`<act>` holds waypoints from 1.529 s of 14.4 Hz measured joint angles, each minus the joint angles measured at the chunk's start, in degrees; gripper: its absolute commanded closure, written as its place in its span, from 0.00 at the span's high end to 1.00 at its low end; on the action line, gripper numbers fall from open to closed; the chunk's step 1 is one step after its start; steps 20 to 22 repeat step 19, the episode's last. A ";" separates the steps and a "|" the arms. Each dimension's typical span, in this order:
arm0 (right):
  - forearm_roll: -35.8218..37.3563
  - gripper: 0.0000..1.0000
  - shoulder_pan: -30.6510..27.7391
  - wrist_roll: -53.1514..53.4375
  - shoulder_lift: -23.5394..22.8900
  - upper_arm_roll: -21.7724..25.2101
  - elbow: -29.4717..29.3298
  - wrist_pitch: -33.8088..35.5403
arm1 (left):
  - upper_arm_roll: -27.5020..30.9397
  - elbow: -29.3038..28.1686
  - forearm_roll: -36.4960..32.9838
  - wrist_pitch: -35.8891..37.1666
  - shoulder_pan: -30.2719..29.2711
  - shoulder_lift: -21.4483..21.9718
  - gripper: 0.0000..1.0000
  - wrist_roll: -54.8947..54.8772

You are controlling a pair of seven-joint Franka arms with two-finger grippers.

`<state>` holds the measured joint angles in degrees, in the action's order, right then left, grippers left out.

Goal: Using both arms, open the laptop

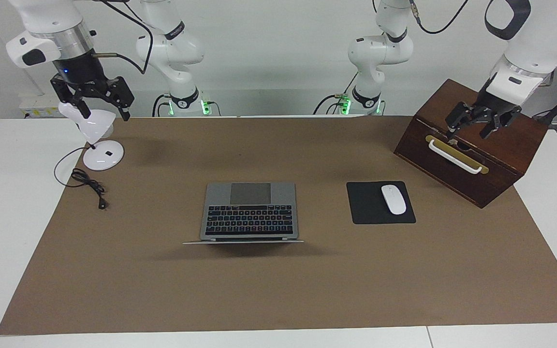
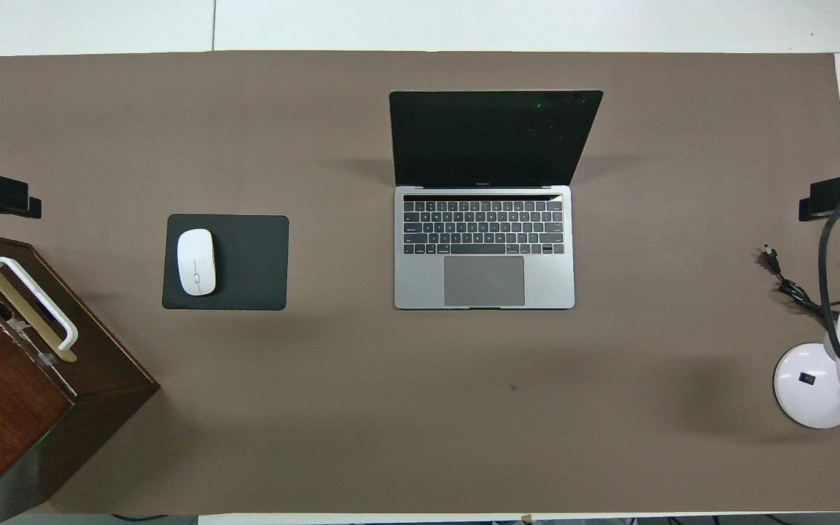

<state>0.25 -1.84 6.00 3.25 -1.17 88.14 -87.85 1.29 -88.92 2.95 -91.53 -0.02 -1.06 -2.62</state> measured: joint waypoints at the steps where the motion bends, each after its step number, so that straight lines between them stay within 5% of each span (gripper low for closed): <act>1: 0.00 1.00 0.00 -0.07 -0.15 -0.05 0.16 0.04 | -0.02 0.00 0.00 0.03 0.00 0.00 1.00 0.00; 22: 0.00 1.00 -0.14 -1.12 -0.20 0.07 1.03 5.72 | -0.11 0.05 0.00 -2.73 0.00 0.00 1.00 0.06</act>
